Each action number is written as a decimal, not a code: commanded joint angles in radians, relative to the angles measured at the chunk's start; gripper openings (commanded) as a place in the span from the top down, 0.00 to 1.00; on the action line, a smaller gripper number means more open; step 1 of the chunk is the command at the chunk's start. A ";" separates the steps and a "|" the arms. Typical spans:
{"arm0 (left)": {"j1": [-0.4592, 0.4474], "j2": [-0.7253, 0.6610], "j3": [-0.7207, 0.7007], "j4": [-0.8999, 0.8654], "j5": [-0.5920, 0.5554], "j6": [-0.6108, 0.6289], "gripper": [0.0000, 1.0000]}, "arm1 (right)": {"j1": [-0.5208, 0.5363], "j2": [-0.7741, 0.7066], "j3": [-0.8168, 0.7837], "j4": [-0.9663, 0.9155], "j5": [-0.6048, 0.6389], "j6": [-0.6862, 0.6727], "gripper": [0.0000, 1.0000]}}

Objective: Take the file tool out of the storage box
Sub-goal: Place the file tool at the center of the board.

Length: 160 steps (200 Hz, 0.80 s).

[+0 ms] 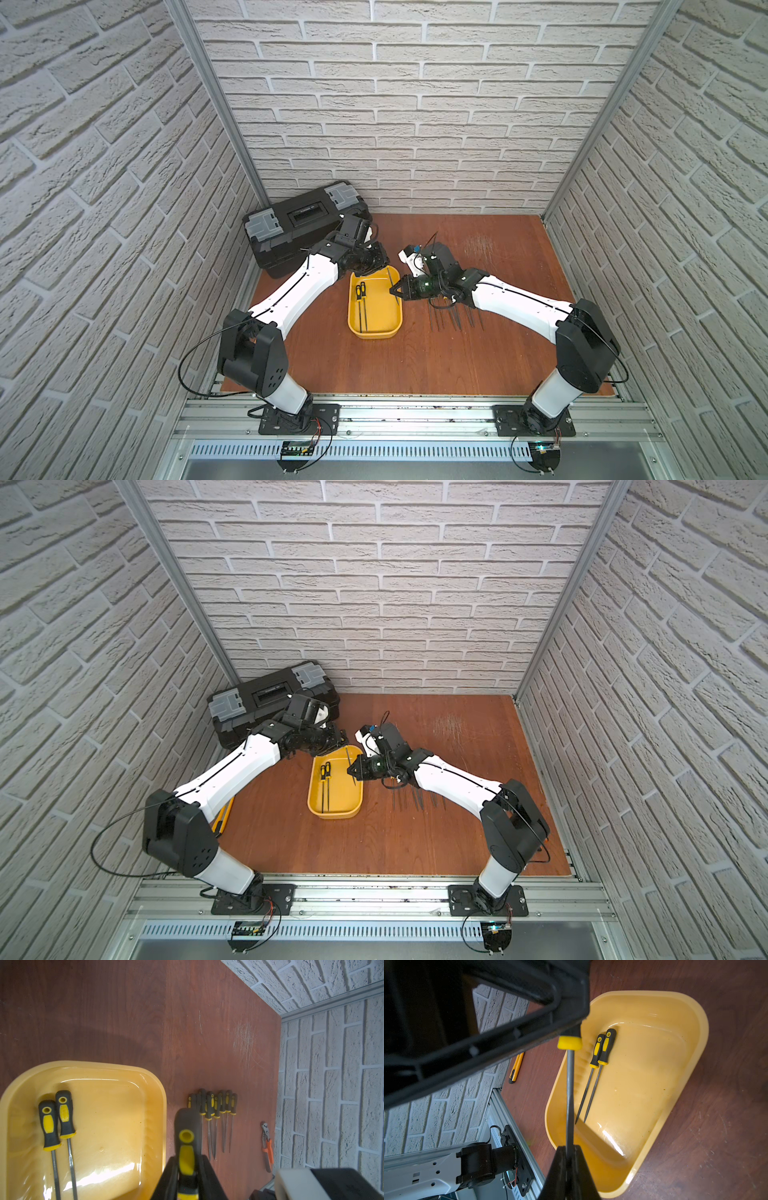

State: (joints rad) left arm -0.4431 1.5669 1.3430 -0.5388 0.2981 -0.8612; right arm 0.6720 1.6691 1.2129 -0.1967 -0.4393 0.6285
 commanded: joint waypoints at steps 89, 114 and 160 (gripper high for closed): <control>0.053 0.015 0.090 -0.106 -0.048 0.125 0.14 | 0.015 -0.084 0.015 -0.115 0.102 -0.043 0.97; 0.065 0.019 0.115 -0.163 -0.065 0.167 0.01 | 0.033 -0.103 0.032 -0.233 0.226 -0.061 0.97; 0.079 0.012 0.124 -0.212 -0.084 0.208 0.02 | 0.086 -0.089 0.034 -0.365 0.454 -0.035 0.97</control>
State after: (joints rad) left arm -0.3737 1.5784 1.4384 -0.7010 0.2413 -0.7017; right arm 0.7315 1.5993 1.2324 -0.4793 -0.1421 0.5873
